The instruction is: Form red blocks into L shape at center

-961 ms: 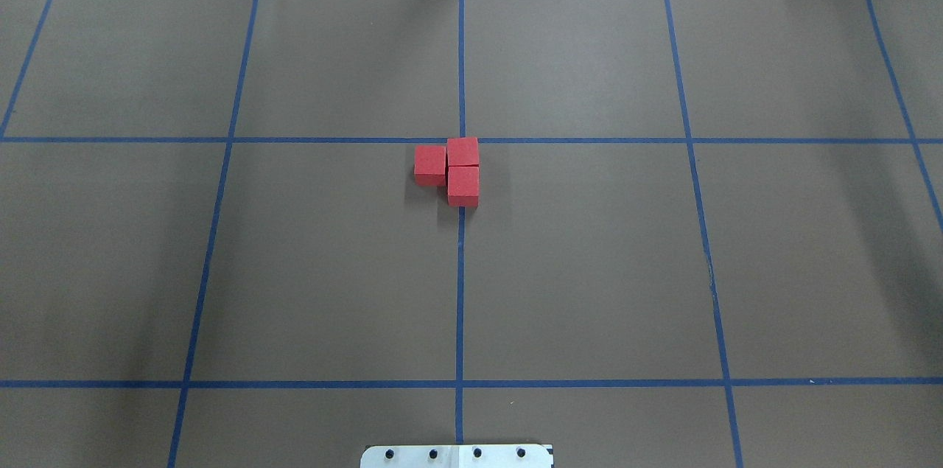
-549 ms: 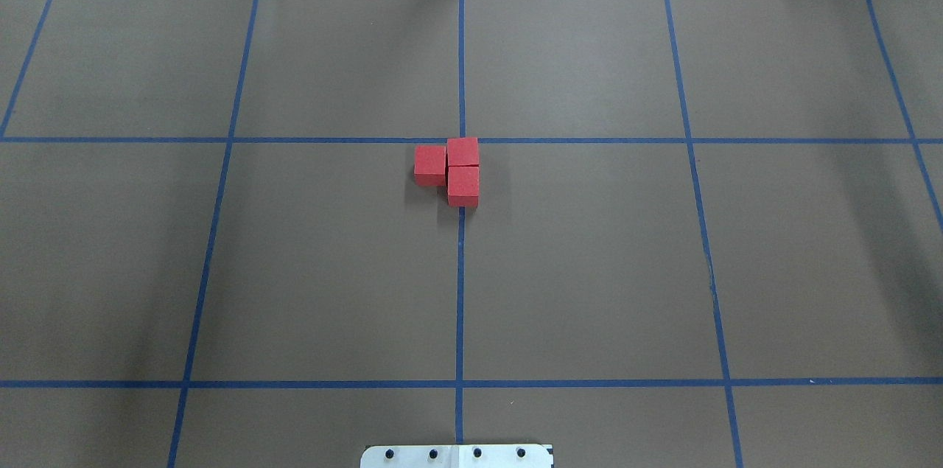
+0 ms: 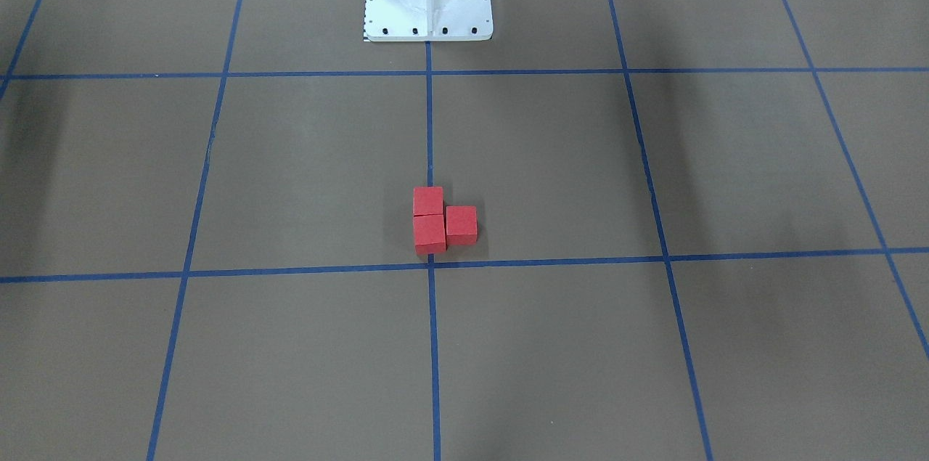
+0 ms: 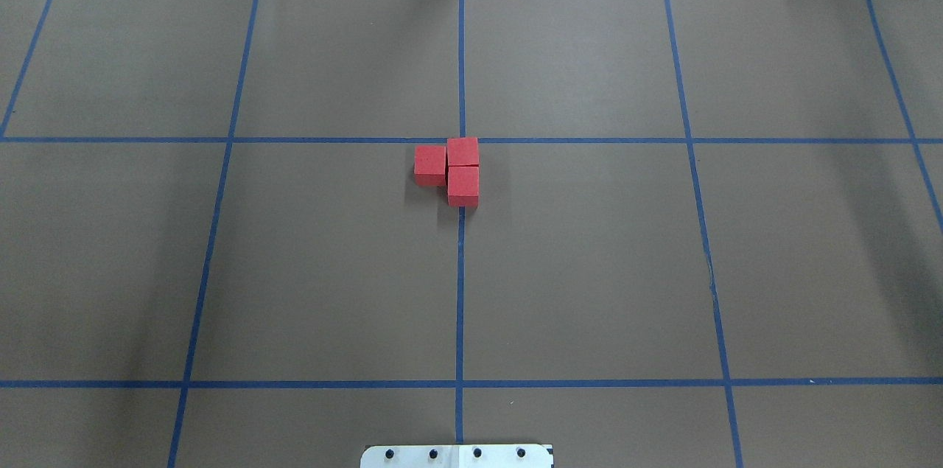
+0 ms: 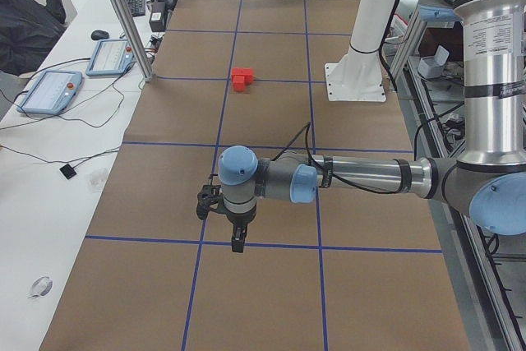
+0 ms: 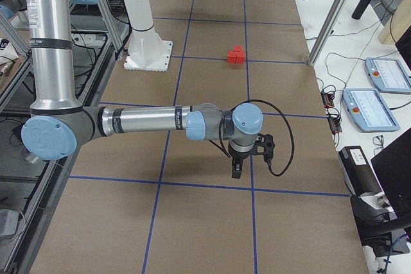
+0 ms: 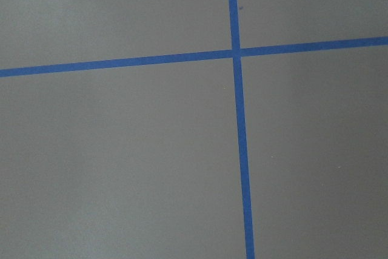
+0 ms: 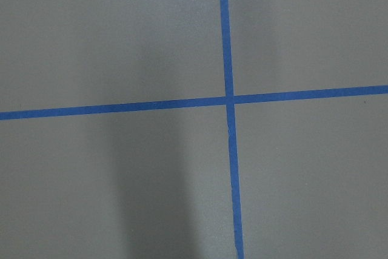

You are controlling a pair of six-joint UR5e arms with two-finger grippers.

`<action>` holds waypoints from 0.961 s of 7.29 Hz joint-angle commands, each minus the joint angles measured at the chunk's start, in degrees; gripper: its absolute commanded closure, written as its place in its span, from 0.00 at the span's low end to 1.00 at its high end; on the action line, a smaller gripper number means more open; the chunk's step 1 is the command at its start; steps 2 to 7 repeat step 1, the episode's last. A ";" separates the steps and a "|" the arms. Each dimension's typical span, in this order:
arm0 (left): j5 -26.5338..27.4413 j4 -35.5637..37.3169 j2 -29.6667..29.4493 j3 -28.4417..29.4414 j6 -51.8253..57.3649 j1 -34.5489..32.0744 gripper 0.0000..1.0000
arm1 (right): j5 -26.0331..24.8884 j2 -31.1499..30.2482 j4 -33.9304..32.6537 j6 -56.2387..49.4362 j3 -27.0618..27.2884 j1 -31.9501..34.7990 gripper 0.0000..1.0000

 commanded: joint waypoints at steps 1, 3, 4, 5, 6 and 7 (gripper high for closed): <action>0.02 0.00 0.00 0.14 0.00 0.00 0.00 | -0.01 0.01 0.00 0.09 0.00 0.02 0.01; 0.02 0.00 0.00 0.14 0.00 0.00 0.00 | -0.01 0.01 0.00 0.09 0.00 0.02 0.01; 0.02 0.00 0.00 0.14 0.00 0.00 0.00 | -0.01 0.01 0.00 0.09 0.00 0.02 0.01; 0.02 0.00 0.00 0.14 0.00 0.00 0.00 | -0.01 0.01 0.00 0.09 0.00 0.02 0.01; 0.02 0.00 0.00 0.14 0.00 0.00 0.00 | -0.01 0.01 0.00 0.09 0.00 0.02 0.01; 0.02 0.00 0.00 0.14 0.00 0.00 0.00 | -0.01 0.01 0.00 0.09 0.00 0.02 0.01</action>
